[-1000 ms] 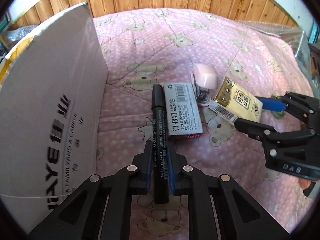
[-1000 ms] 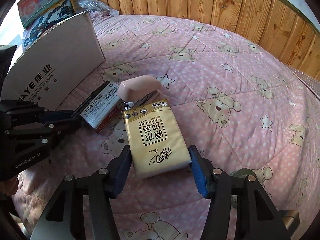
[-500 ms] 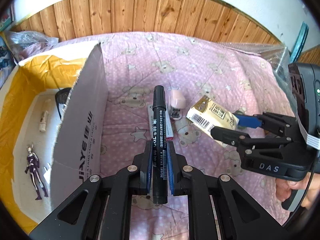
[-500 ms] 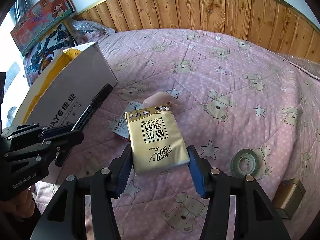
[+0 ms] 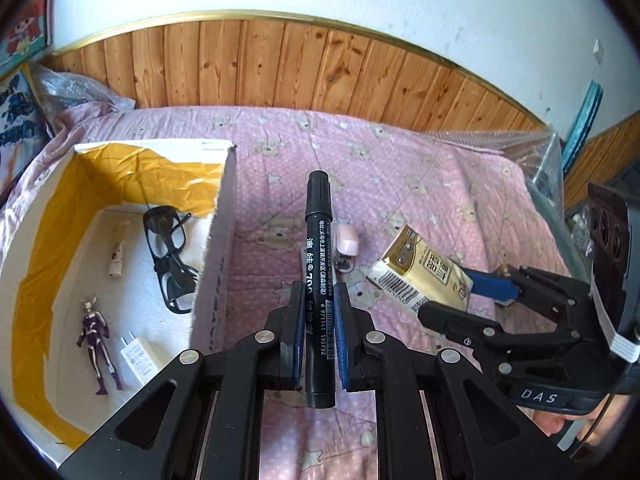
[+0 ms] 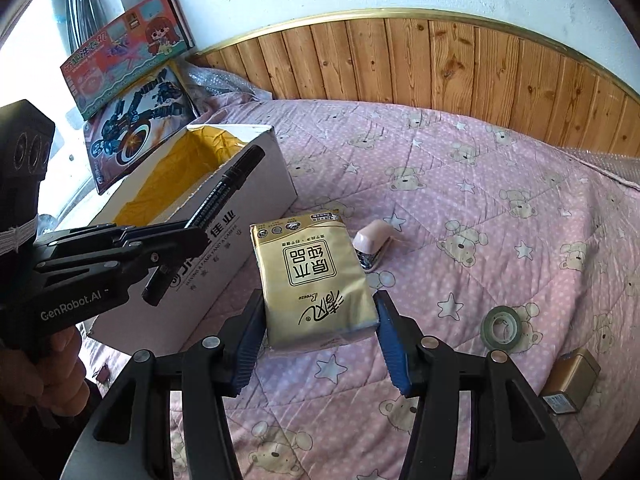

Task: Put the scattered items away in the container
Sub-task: 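Carry the marker and tissue pack over the box with both grippers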

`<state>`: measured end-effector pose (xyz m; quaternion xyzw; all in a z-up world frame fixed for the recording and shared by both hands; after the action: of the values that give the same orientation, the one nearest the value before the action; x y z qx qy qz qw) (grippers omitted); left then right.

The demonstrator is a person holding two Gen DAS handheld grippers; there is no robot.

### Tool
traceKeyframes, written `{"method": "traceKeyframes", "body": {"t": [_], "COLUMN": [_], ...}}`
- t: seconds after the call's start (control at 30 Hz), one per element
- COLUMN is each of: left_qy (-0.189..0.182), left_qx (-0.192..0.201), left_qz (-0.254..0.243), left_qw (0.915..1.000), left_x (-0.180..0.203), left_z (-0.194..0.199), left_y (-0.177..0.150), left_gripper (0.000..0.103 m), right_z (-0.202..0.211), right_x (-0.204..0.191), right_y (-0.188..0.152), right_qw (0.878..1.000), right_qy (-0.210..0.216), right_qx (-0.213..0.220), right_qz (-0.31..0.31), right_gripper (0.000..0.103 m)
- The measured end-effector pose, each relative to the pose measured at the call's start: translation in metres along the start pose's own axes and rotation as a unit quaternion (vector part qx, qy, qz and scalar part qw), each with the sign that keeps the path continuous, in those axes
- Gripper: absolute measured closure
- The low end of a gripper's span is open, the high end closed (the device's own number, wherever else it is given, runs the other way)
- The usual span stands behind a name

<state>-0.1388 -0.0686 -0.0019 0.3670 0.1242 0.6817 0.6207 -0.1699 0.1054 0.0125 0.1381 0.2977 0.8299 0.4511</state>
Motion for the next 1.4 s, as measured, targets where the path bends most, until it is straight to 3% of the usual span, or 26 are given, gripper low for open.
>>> {"method": "traceKeyframes", "body": {"t": [0.9,1.4], "left_qy": [-0.023,-0.012], "left_qx": [0.095,0.109], "left_qz": [0.040,0.070], "left_qw": [0.9944,0.9915], "left_x": [-0.041,-0.087], "left_z": [0.101,0.130], "left_y": [0.029,0.036], "left_gripper": [0.090,0.090], "right_z": [0.071,0.076], "right_x": [-0.065,-0.101], "right_y": [0.027,0.037], "right_qw": [0.994,0.991], "right_qy": [0.025,0.038], "right_qx": [0.097,0.113], "right_qz": [0.038,0.053], "right_gripper": [0.049,0.049]}}
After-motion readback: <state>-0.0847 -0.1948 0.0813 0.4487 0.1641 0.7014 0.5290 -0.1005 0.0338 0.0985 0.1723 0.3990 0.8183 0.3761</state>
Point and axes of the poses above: each gripper's, at about its wrist camera, not at the fingertips, and z roughly against the way its jaws point, x to its right, y to its top, the point moved 5 cm from there along -z, roughly the way its jaws point, and after that the axes turned 10 degrees about -y, right-handed, at the moved point
